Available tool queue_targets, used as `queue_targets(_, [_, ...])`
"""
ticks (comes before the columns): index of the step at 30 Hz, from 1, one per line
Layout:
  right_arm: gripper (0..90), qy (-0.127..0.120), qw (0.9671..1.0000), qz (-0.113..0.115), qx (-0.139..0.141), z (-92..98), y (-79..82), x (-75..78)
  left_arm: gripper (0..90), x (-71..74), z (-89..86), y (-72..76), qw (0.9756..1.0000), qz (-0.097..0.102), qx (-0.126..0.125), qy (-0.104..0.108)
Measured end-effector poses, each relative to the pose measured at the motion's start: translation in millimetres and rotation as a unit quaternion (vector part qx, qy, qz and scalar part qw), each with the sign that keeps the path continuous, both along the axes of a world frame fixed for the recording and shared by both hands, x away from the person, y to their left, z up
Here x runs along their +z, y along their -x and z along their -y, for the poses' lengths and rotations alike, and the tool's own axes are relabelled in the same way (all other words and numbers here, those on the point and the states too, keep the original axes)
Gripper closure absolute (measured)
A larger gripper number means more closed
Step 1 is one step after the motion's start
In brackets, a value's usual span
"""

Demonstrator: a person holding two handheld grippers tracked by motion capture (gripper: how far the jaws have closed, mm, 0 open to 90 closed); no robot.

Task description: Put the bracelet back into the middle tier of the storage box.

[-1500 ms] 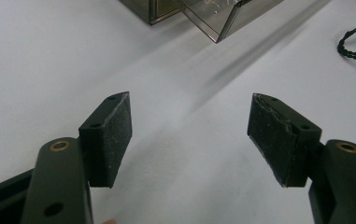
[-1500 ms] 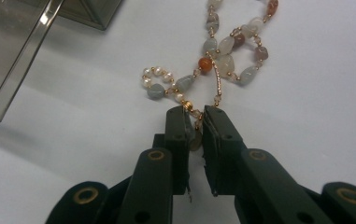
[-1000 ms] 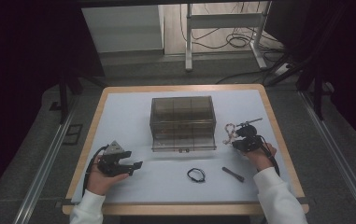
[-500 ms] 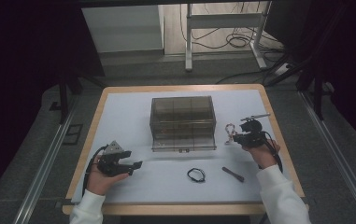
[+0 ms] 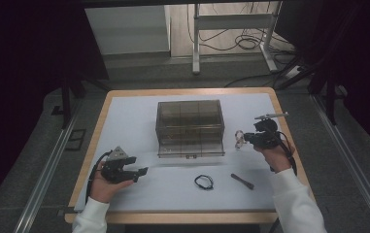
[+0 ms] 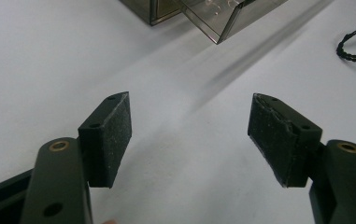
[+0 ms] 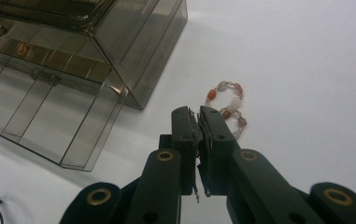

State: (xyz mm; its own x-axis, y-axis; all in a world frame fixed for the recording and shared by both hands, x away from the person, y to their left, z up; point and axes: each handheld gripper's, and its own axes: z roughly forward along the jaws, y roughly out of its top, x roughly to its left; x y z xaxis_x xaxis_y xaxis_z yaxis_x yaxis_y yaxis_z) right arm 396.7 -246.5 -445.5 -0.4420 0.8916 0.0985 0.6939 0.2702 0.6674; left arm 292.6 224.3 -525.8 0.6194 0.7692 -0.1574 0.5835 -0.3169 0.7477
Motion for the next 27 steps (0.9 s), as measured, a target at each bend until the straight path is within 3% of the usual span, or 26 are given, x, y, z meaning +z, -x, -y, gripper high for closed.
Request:
queue_targets(8, [85.6, -0.005, 0.9999, 0.009, -0.003, 1.0, -0.3, 7.5, 30.6, 0.0, -0.2, -0.5, 1.0, 0.001, 0.0, 0.002])
queue_targets(27, [85.6, -0.044, 0.9959, 0.078, -0.007, 2.7, 3.2, 50.9, 30.6, 0.1, -1.4, -1.0, 1.0, 0.001, 0.002, 0.006])
